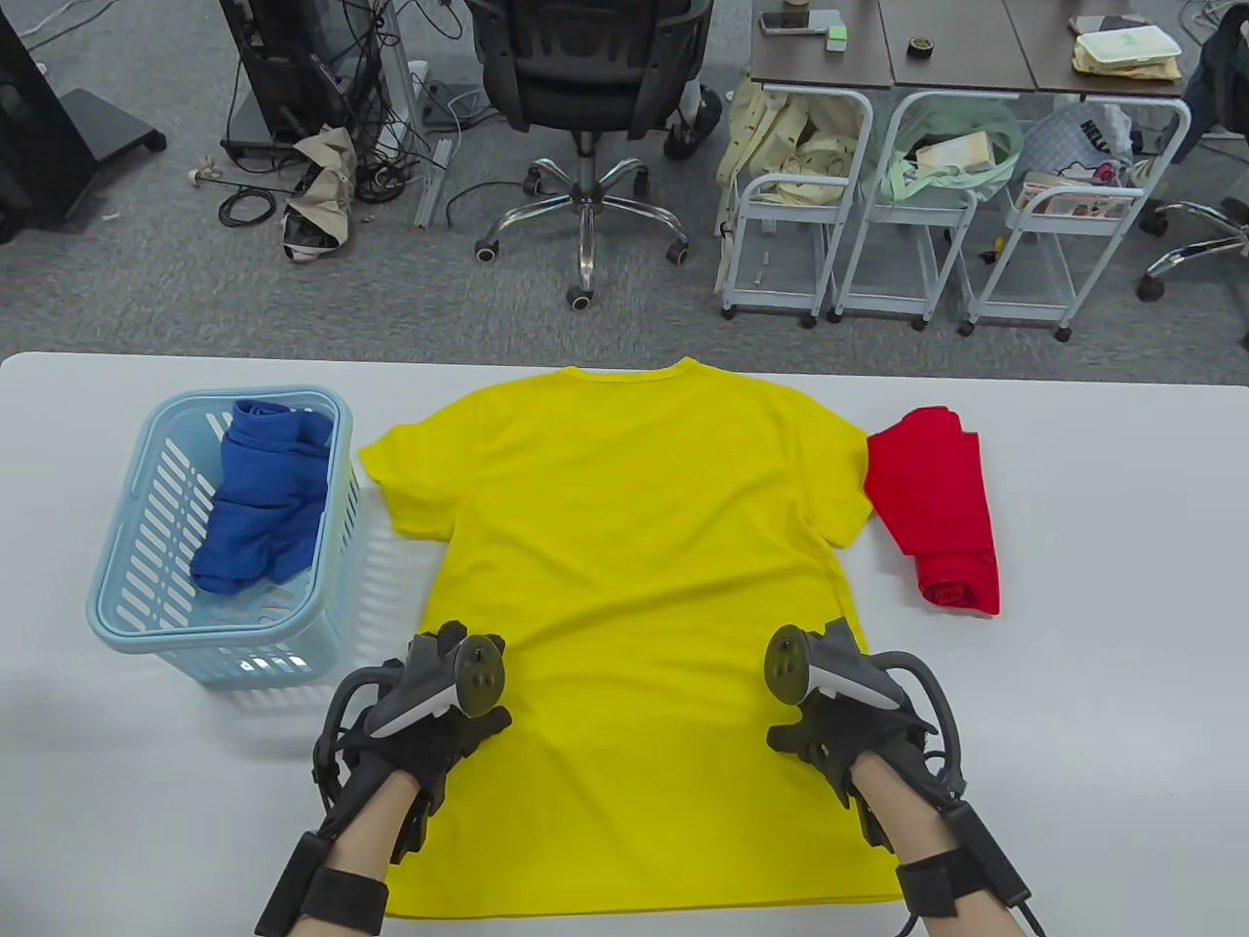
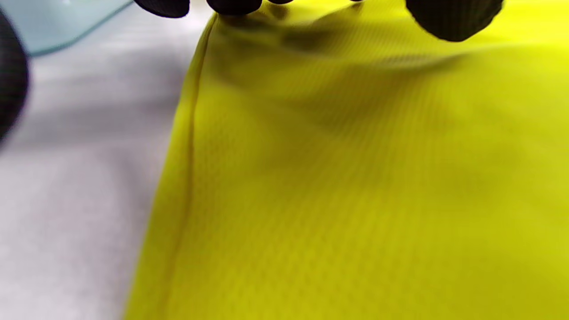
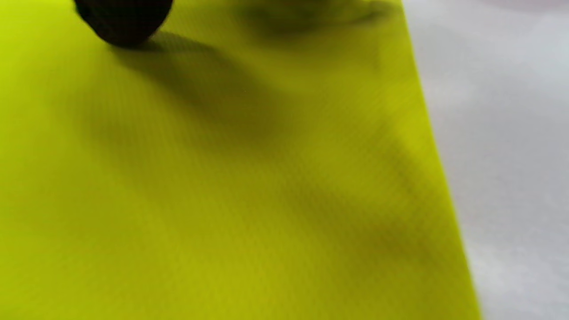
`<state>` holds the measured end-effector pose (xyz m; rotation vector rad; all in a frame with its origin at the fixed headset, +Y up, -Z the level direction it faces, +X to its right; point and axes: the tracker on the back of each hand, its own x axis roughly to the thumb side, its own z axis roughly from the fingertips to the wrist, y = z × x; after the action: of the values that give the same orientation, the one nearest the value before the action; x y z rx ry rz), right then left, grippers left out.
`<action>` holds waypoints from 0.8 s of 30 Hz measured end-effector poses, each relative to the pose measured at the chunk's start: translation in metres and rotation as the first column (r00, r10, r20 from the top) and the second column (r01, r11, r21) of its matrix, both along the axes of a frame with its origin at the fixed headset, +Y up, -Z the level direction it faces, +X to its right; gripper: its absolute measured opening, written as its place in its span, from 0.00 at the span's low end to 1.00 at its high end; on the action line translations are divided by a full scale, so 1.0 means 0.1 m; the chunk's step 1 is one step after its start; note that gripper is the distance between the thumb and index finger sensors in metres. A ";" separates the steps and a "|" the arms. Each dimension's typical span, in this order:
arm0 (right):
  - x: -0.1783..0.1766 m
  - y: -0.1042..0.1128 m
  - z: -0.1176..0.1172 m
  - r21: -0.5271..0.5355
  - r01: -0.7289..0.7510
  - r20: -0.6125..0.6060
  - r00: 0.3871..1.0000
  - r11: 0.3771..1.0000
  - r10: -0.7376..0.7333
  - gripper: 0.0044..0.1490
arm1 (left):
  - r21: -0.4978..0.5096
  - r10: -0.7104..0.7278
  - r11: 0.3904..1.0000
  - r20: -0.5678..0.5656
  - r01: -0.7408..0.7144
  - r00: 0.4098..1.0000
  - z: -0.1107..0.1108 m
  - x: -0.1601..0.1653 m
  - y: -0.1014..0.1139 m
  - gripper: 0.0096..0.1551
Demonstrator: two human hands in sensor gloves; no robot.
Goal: Roll t-shirt into tight roll
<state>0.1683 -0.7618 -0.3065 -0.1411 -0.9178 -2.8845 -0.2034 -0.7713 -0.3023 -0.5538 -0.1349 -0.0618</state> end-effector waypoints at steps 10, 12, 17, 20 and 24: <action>-0.05 0.06 0.01 0.028 0.052 0.018 0.998 0.998 -0.053 0.54 | -0.027 0.005 1.000 -0.008 -0.005 1.000 -0.03 0.00 -0.08 0.44; -0.07 0.09 0.00 0.029 0.070 0.017 0.997 0.997 -0.070 0.55 | -0.019 0.015 1.000 -0.006 -0.015 1.000 -0.04 0.01 -0.05 0.44; -0.16 0.21 -0.17 0.043 0.090 0.007 0.996 0.995 -0.091 0.57 | 0.010 0.073 0.997 -0.008 -0.073 0.997 -0.08 0.06 0.09 0.45; -0.22 0.22 -0.35 0.025 0.096 0.023 0.995 0.995 -0.096 0.54 | 0.025 0.093 0.995 -0.028 -0.092 0.995 -0.17 0.11 0.20 0.45; -0.28 0.13 -0.60 -0.020 0.094 0.079 0.993 0.995 -0.092 0.49 | -0.016 0.056 0.998 -0.075 -0.058 0.996 -0.49 0.12 0.24 0.44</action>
<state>0.1399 -0.7493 -0.3661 -0.0754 -0.9847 -2.9846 -0.1912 -0.7474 -0.3508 -0.5696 -0.0781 0.0157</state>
